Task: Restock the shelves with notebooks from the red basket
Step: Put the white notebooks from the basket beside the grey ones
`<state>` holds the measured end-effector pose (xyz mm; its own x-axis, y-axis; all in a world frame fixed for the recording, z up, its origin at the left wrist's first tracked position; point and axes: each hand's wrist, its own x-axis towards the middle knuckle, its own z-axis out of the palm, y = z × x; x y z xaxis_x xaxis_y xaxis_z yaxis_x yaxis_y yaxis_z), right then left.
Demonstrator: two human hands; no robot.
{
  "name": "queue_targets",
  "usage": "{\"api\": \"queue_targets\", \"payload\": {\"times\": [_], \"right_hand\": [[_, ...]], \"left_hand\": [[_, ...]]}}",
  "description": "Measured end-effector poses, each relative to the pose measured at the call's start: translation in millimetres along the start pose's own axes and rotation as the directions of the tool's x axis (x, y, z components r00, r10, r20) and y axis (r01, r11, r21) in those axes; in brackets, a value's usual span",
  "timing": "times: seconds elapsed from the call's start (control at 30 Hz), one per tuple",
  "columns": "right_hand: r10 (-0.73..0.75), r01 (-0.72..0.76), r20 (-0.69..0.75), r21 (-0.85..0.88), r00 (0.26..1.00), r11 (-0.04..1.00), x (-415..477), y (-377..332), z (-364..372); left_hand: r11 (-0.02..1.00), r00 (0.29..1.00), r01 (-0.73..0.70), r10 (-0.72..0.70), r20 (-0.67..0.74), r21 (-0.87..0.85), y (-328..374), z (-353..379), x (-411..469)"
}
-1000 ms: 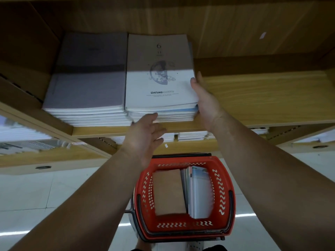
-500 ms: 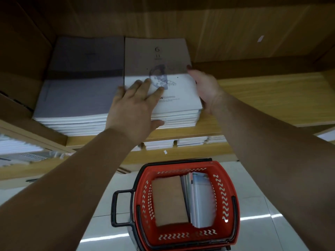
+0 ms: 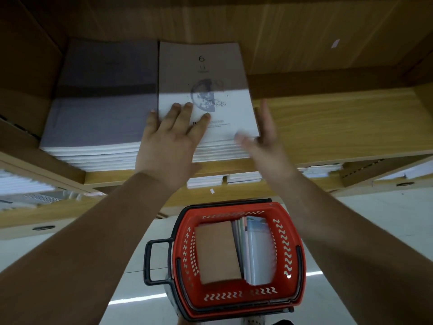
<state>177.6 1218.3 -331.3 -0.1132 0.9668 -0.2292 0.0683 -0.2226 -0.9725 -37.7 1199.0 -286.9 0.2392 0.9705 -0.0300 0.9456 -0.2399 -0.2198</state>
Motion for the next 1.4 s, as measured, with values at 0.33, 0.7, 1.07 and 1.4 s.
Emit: {"api": "queue_targets", "payload": {"times": [0.33,0.7,1.07,1.4], "right_hand": [[-0.281,0.246,-0.032,-0.397,0.959,0.884,18,17,11],[-0.569,0.366,0.288,-0.93,0.77,0.024,-21,-6,74],[-0.565,0.306,0.296,-0.949,0.77,-0.081,7,1,100],[-0.736,0.517,0.241,-0.839,0.632,0.169,-69,47,33]], "left_hand": [[0.999,0.998,-0.015,0.012,-0.068,-0.039,-18,14,7],[0.94,0.92,0.327,-0.339,-0.194,-0.092,-62,29,-67],[0.945,0.939,0.304,-0.319,-0.131,-0.125,-78,45,-54],[0.957,0.849,-0.042,-0.118,-0.515,-0.287,7,65,-111]]}}
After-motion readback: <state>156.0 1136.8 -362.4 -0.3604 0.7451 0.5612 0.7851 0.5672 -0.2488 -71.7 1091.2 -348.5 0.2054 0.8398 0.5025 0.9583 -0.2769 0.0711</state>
